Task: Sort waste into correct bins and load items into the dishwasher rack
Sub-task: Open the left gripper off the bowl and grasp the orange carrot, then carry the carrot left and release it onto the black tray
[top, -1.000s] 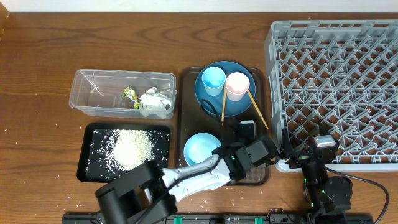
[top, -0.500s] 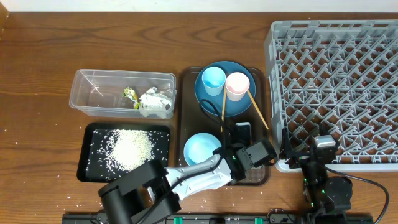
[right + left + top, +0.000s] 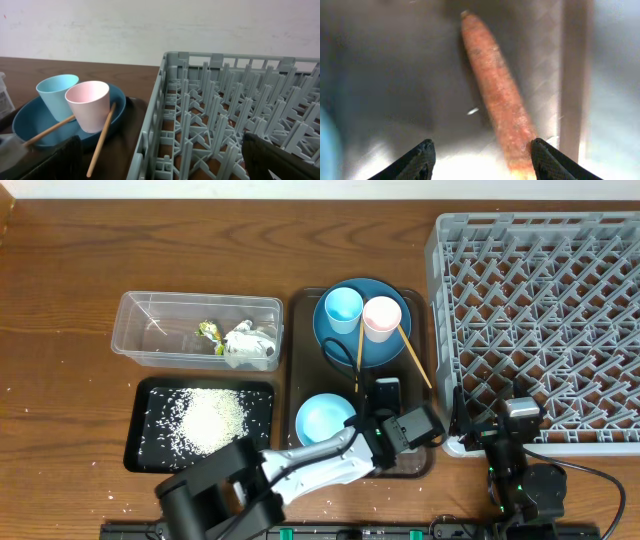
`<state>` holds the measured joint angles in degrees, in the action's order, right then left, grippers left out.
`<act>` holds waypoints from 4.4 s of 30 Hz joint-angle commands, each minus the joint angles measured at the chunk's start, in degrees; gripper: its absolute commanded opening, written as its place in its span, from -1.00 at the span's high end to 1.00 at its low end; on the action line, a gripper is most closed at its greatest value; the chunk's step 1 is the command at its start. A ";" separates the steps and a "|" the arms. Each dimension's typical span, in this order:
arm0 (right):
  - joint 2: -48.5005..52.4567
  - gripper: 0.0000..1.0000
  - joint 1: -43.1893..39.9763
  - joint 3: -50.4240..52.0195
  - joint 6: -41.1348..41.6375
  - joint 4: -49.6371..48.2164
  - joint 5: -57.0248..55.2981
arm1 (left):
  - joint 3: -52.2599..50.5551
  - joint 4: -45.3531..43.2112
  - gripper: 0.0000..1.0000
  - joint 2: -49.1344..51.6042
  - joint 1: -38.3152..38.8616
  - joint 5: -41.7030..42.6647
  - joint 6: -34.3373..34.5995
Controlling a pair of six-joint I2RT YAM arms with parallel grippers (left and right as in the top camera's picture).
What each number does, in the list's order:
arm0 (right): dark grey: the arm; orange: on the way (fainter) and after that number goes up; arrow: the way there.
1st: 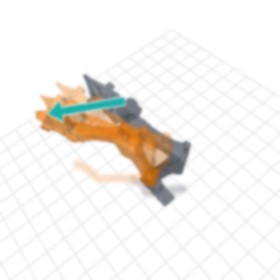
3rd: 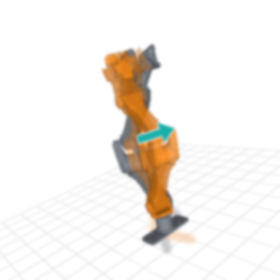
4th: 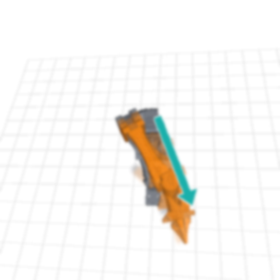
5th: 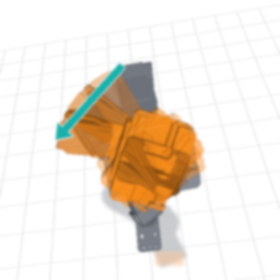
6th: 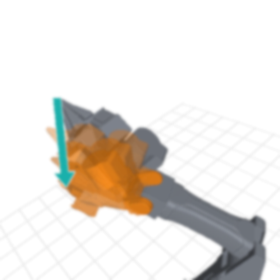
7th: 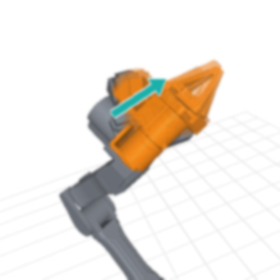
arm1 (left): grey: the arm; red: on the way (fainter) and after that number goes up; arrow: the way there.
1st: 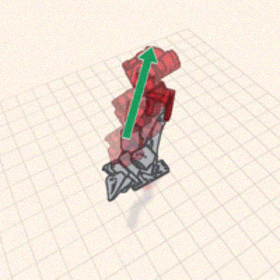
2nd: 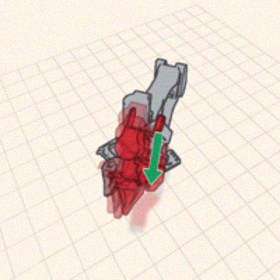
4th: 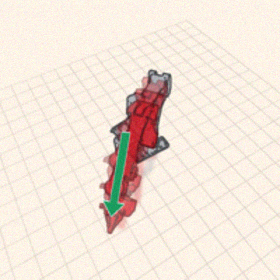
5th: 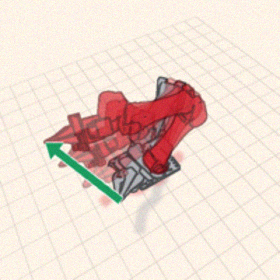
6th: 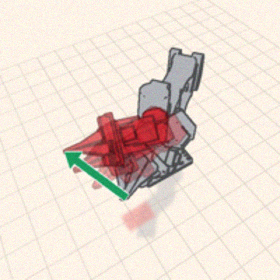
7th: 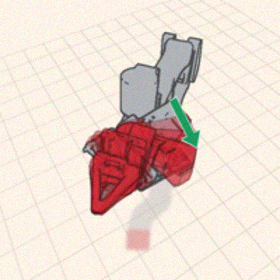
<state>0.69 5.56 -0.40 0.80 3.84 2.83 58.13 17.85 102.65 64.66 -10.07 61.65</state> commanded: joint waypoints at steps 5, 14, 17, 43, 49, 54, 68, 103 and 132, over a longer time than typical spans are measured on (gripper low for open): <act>-0.31 -0.99 -0.35 0.09 -0.46 0.24 -0.04 | -0.50 6.93 -0.25 -3.56 0.04 -1.55 -0.52; -0.31 -0.98 -0.35 0.09 -0.46 0.24 -0.04 | -0.48 0.35 -0.22 -3.54 0.04 0.61 -0.24; -0.31 -0.99 -0.35 0.09 -0.46 0.24 -0.02 | -0.50 -1.66 -0.22 -3.52 0.04 0.50 -0.02; -0.31 -0.98 -0.35 0.09 -0.46 0.24 -0.02 | -0.50 0.90 0.14 3.02 0.09 -0.28 1.20; -0.31 -0.99 -0.35 0.09 -0.46 0.24 -0.02 | -0.50 -0.76 0.29 3.02 0.09 -0.20 1.01; -0.31 -0.99 -0.35 0.09 -0.46 0.24 -0.02 | -0.50 -0.76 0.38 2.99 0.09 0.59 0.74; -0.31 -0.99 -0.35 0.09 -0.46 0.24 -0.02 | -0.50 1.81 0.49 -10.86 0.09 1.88 -5.51; -0.31 -0.98 -0.35 0.09 -0.46 0.24 -0.02 | -14.25 37.55 0.49 -30.27 -25.55 -15.08 -11.69; -0.31 -0.98 -0.35 0.09 -0.46 0.24 -0.04 | -20.33 29.64 0.36 -29.99 -25.55 -15.04 -11.69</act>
<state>0.69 5.56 -0.40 0.80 3.86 2.83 38.22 47.35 72.29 39.42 -23.55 50.43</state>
